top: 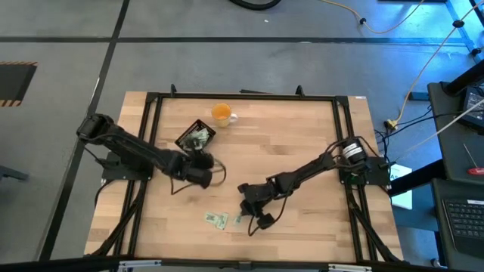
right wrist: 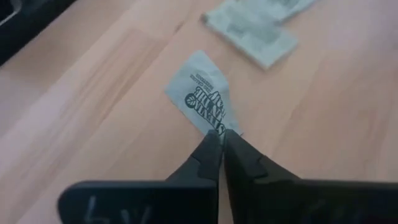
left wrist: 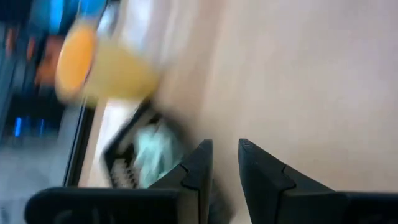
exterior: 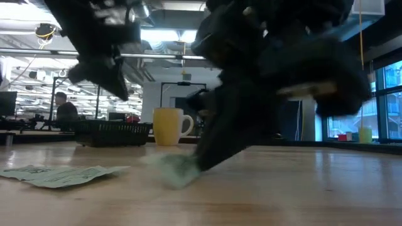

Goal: Pick and place Stevia / Truvia into bins
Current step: Put the green stevia packet into the black bin

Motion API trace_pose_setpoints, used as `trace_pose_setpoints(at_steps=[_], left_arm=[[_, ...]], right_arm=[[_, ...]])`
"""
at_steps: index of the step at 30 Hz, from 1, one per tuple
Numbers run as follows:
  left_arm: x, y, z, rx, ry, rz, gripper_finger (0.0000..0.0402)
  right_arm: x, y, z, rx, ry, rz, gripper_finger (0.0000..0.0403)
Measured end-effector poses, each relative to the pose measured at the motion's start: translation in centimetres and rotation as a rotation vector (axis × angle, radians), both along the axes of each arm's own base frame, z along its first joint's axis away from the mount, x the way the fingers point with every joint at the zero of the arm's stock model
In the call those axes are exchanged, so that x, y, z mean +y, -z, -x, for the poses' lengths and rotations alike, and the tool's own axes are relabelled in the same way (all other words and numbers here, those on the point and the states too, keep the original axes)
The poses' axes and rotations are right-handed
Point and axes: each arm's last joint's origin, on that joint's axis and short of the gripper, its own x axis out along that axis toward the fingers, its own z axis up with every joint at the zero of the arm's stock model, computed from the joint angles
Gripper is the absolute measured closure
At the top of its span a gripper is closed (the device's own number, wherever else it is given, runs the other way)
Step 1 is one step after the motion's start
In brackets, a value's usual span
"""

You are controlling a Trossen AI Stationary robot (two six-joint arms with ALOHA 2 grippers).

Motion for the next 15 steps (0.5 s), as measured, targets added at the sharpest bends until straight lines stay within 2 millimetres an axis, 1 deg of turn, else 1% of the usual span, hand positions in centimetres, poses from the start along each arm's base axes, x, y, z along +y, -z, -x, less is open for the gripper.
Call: trace_pose_setpoints(at_steps=[3, 5, 7, 11, 15], left_arm=[[-2.1, -0.5, -0.9, -0.05, 0.201, -0.025, 0.0329], [-3.4, -0.9, -1.4, -0.098, 0.316, -0.05, 0.0329], [-4.5, -1.4, -1.8, -0.126, 0.429, -0.066, 0.0329], [-6.3, -1.8, -1.9, -0.13, 0.651, -0.049, 0.0329], [-7.5, -1.7, -1.7, -0.081, 0.813, -0.096, 0.0329]], right_arm=[[-1.0, -2.3, 0.5, 0.027, 0.031, -0.004, 0.0394], [-1.9, -3.9, 0.6, 0.016, 0.064, -0.02, 0.039], [-2.7, -5.1, 0.7, 0.015, 0.103, -0.041, 0.0387], [-3.9, -6.9, 0.7, 0.012, 0.152, -0.134, 0.0386], [-4.5, -7.4, 0.7, 0.056, 0.124, -0.271, 0.0385]])
